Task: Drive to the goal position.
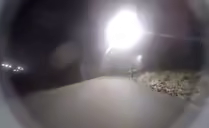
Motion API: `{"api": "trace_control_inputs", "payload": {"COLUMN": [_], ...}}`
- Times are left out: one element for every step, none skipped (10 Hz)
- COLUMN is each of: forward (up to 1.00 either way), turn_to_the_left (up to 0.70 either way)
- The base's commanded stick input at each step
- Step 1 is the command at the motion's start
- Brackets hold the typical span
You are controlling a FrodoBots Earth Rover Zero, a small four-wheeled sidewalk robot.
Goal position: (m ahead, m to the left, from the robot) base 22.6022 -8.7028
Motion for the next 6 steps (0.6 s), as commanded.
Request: {"api": "trace_control_inputs", "payload": {"forward": [1.0, 1.0, 1.0, 1.0, 1.0, 1.0], "turn_to_the_left": [-0.04, -0.04, -0.04, -0.04, -0.04, -0.02]}}
